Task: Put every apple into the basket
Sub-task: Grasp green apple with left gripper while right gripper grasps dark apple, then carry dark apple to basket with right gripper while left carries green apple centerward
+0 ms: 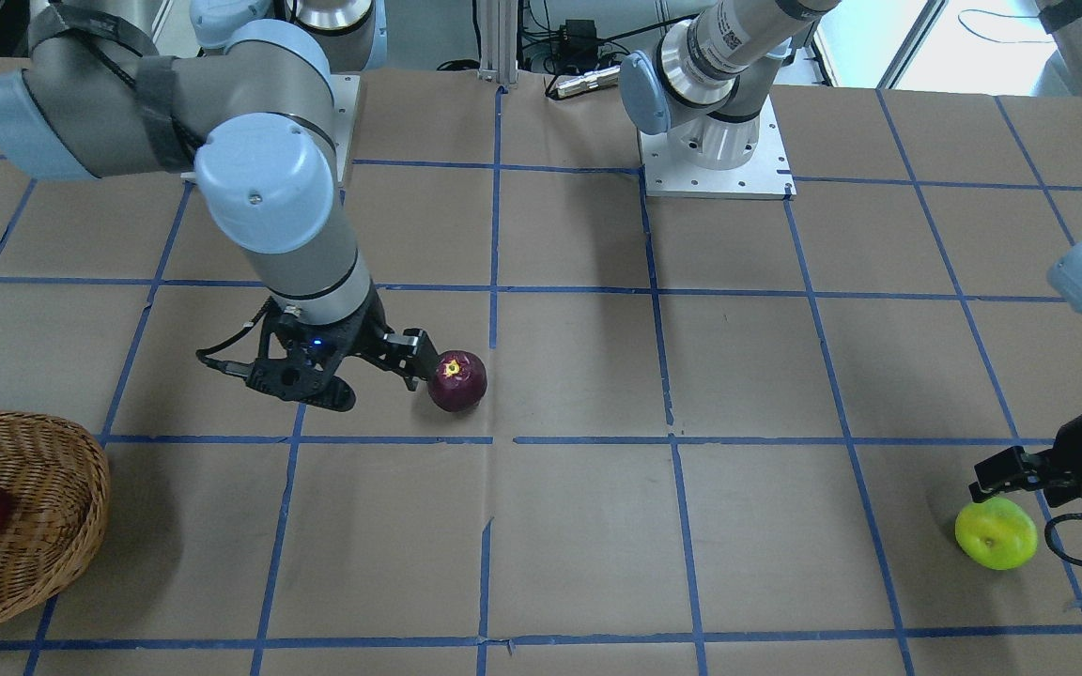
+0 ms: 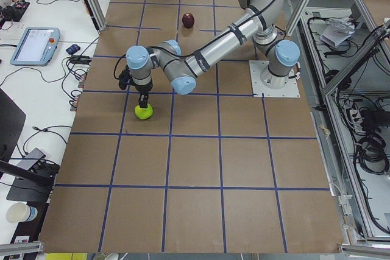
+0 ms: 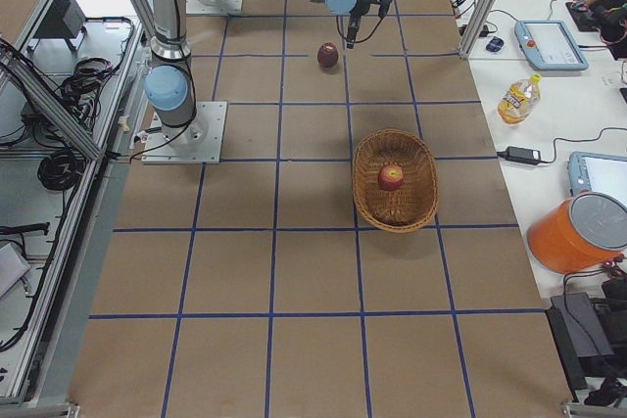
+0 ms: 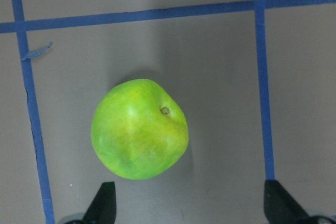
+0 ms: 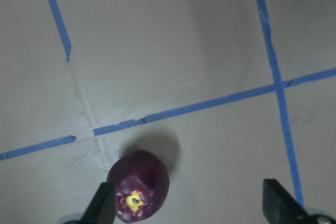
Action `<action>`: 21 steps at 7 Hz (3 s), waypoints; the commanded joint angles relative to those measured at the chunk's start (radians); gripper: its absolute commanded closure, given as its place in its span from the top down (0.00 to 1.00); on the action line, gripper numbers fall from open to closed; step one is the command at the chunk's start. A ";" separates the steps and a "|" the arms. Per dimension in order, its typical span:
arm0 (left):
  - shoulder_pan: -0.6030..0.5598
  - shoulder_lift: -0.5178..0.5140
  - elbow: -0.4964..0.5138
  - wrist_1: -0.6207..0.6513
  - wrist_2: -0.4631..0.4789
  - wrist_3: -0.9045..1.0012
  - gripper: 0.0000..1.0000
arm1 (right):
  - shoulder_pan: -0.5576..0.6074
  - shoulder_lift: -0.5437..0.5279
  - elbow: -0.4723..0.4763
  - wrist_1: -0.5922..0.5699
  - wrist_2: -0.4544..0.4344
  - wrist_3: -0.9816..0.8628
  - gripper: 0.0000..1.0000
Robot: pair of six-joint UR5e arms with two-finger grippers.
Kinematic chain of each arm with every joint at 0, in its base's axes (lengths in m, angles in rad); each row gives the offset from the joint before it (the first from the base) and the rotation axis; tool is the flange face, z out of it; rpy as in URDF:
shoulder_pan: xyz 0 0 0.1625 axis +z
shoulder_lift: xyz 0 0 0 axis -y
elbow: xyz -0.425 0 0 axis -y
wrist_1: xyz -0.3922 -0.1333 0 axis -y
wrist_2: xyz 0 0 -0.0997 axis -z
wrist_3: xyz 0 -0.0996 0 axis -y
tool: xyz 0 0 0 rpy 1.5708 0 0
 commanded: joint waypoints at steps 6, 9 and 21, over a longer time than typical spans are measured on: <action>0.028 -0.092 -0.001 0.120 -0.025 -0.049 0.98 | 0.090 0.153 0.049 -0.020 0.079 0.131 1.00; 0.030 -0.100 -0.004 0.123 -0.105 -0.045 0.89 | 0.090 0.174 0.081 -0.065 0.085 0.136 1.00; -0.412 0.159 -0.026 -0.241 -0.089 -0.289 0.34 | -0.389 0.078 -0.236 0.238 -0.030 -0.539 0.00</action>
